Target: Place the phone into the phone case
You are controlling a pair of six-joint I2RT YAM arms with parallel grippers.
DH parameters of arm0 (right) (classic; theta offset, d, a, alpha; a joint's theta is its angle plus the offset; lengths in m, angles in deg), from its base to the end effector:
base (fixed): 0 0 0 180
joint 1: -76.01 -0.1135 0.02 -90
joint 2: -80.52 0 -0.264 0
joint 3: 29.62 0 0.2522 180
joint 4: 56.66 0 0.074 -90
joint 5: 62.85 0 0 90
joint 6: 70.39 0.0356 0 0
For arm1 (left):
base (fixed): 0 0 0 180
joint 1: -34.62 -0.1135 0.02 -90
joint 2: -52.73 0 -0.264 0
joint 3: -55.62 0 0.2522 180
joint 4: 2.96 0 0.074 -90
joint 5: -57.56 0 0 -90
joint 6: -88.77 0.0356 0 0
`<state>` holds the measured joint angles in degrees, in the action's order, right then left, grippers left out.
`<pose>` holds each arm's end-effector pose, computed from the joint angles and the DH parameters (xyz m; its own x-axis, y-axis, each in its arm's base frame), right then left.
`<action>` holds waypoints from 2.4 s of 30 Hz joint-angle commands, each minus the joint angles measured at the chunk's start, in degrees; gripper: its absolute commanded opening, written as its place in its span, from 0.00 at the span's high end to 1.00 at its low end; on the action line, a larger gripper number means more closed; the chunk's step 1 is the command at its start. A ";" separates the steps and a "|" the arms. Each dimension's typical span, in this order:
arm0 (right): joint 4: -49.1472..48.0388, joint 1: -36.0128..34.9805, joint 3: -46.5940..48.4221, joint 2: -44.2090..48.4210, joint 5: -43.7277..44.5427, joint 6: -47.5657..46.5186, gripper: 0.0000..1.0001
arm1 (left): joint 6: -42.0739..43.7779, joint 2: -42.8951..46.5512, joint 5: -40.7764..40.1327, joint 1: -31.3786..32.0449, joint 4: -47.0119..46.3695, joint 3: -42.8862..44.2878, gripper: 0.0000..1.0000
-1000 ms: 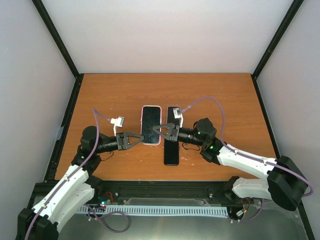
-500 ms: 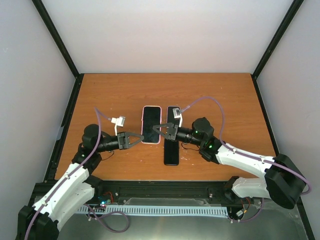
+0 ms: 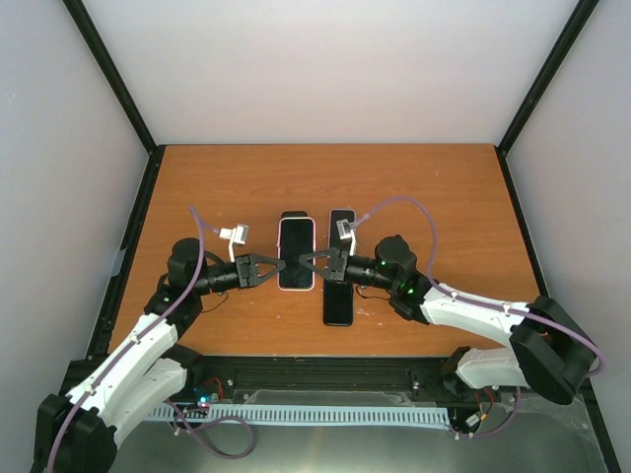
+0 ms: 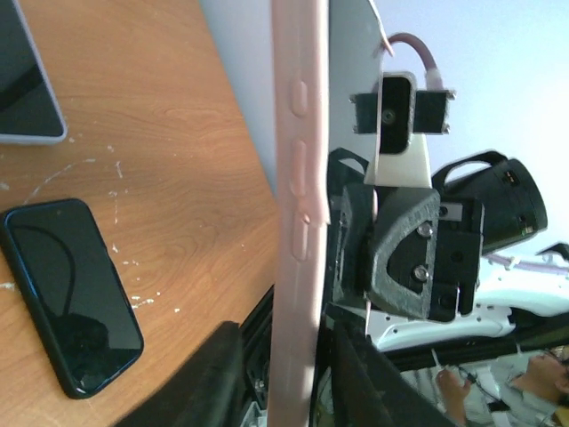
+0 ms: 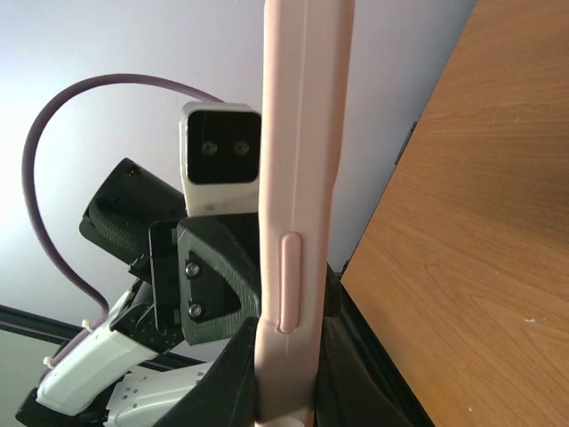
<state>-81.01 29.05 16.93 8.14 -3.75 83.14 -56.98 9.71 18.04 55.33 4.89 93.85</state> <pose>0.1720 0.2110 0.2525 -0.8829 0.1800 -0.4337 -0.4199 0.1107 0.9008 0.1518 -0.0867 0.2514 -0.8832 -0.2284 -0.4096 0.3537 0.2492 -0.9016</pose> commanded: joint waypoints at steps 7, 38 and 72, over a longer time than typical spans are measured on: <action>-5.23 -0.24 -1.14 -1.25 0.17 -0.16 0.91 | 4.06 -3.12 -3.90 -0.14 3.70 2.98 0.93; 35.89 5.55 -3.17 21.83 19.08 -12.15 0.00 | 4.13 -26.89 -8.65 -0.14 -2.18 -1.12 1.00; 61.81 5.96 11.06 26.76 35.22 -22.78 0.00 | 6.81 -17.07 -22.47 -0.14 23.14 10.71 0.01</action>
<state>-25.38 34.69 23.53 33.58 26.90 63.75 -53.64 -12.24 0.53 55.24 19.03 97.35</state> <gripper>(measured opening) 0.999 0.989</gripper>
